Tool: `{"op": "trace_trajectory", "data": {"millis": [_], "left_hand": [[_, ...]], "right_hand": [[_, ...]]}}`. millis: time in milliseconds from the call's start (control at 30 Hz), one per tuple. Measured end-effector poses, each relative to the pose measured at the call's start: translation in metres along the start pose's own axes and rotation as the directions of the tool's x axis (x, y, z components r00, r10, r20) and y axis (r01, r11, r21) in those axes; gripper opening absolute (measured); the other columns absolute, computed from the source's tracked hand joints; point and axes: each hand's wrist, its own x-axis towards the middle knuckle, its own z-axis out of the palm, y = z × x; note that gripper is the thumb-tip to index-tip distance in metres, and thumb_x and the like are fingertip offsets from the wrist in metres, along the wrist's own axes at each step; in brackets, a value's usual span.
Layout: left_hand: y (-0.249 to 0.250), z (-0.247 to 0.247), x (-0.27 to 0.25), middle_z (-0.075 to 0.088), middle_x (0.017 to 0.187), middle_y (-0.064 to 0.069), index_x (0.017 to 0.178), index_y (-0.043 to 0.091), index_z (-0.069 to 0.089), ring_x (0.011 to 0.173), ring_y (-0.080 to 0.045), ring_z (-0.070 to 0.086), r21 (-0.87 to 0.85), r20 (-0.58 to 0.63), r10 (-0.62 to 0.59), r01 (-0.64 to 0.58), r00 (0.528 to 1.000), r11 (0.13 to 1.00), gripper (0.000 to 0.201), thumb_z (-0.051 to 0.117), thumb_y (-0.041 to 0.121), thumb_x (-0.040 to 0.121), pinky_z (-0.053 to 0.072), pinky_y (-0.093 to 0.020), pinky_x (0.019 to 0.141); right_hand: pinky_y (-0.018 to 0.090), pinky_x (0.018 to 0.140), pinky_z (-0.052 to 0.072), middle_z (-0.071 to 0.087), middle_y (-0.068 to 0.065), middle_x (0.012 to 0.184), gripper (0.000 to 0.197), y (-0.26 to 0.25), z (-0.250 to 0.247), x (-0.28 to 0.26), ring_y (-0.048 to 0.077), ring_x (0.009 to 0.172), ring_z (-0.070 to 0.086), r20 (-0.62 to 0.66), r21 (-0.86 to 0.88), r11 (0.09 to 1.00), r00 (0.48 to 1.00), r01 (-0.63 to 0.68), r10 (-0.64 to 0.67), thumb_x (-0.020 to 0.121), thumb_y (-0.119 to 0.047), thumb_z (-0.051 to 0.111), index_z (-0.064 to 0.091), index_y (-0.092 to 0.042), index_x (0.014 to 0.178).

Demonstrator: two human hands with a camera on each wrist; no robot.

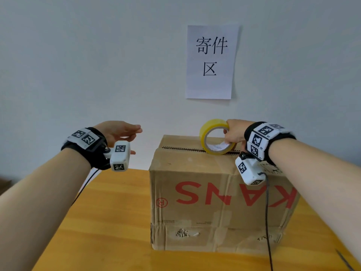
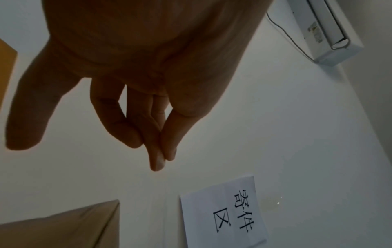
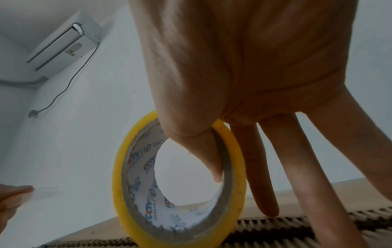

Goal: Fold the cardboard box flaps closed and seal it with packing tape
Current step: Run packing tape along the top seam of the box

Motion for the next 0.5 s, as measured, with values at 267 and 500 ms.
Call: {"op": "trace_trajectory", "data": {"millis": [267, 500], "left_hand": [[-0.017, -0.012, 0.011, 0.069, 0.072, 0.009, 0.09, 0.011, 0.067, 0.07, -0.007, 0.053, -0.062, 0.0, -0.043, 0.043, 0.999, 0.997, 0.01, 0.071, 0.021, 0.09, 0.051, -0.059, 0.093], [-0.029, -0.007, 0.019, 0.066, 0.071, 0.01, 0.09, 0.012, 0.067, 0.065, -0.006, 0.052, -0.111, 0.039, -0.103, 0.107, 0.994, 0.988, 0.011, 0.071, 0.022, 0.09, 0.052, -0.058, 0.09]], "right_hand": [[0.029, 0.061, 0.042, 0.057, 0.007, 0.102, 0.035, 0.0, -0.007, -0.002, 0.019, 0.078, 0.054, 0.002, 0.01, 0.999, 1.0, 0.031, -0.031, 0.094, -0.012, 0.052, 0.045, -0.017, 0.128], [0.031, 0.07, 0.045, 0.059, 0.011, 0.112, 0.032, 0.012, -0.004, -0.003, 0.023, 0.087, 0.056, -0.042, 0.02, 1.0, 0.999, 0.012, -0.011, 0.095, -0.009, 0.049, 0.05, -0.011, 0.128]]}}
